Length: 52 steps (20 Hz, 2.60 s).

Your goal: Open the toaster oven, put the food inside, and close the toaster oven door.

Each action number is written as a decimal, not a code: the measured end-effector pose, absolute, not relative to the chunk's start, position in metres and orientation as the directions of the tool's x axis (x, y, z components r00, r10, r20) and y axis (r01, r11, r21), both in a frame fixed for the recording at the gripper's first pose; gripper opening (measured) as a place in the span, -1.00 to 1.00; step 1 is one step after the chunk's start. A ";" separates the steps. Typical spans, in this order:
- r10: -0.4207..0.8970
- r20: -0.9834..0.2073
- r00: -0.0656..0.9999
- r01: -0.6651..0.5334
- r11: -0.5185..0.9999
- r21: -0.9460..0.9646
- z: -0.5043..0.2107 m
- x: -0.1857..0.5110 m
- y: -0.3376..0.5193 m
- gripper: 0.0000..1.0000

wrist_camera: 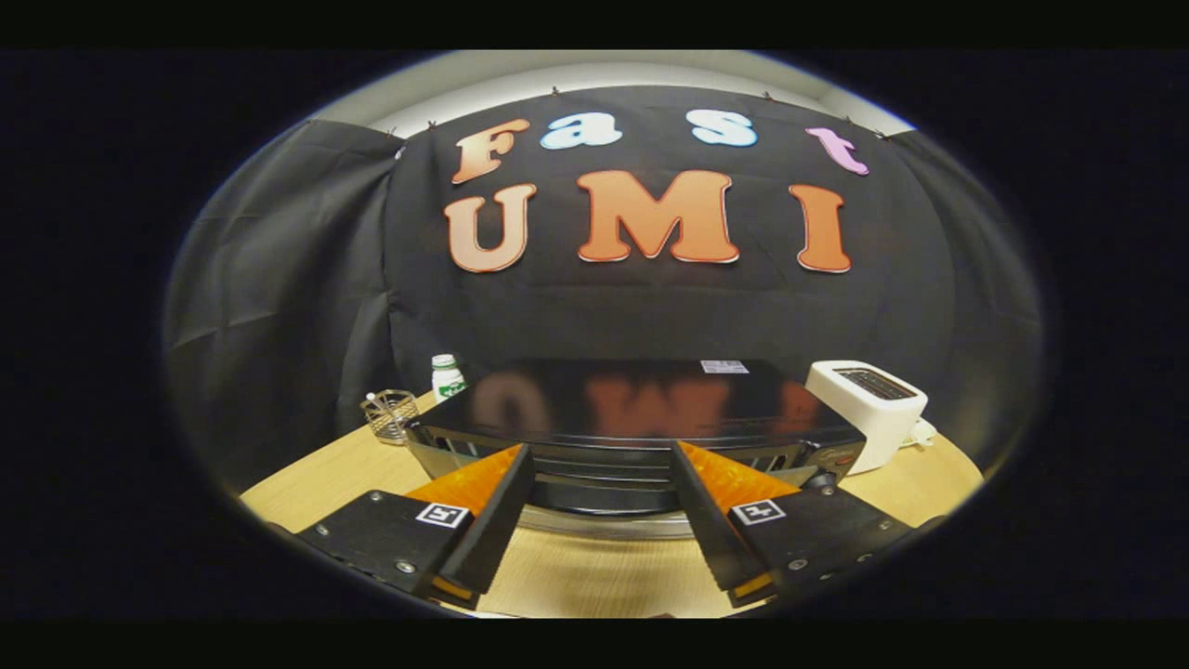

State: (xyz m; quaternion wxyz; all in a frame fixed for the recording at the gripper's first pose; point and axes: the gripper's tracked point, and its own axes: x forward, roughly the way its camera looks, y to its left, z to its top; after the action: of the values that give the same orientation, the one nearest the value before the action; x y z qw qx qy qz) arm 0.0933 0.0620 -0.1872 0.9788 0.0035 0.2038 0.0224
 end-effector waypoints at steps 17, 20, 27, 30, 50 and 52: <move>0.251 -0.603 0.757 -0.159 0.966 0.203 -0.267 -0.023 0.089 0.74; 0.261 -0.640 0.723 -0.131 0.961 0.243 -0.286 -0.028 0.087 0.73; 0.269 -0.697 0.664 -0.105 0.957 0.270 -0.311 -0.039 0.087 0.65; 0.275 -0.688 0.671 -0.118 0.956 0.268 -0.306 -0.049 0.089 0.65; 0.311 -0.757 0.574 -0.348 0.930 0.119 -0.330 -0.165 0.119 0.87; 0.317 -0.752 0.578 -0.337 0.932 0.134 -0.329 -0.164 0.121 0.69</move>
State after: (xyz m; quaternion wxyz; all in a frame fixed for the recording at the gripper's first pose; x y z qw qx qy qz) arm -0.1636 0.1214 -0.3293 0.8882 -0.0116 0.4208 0.1842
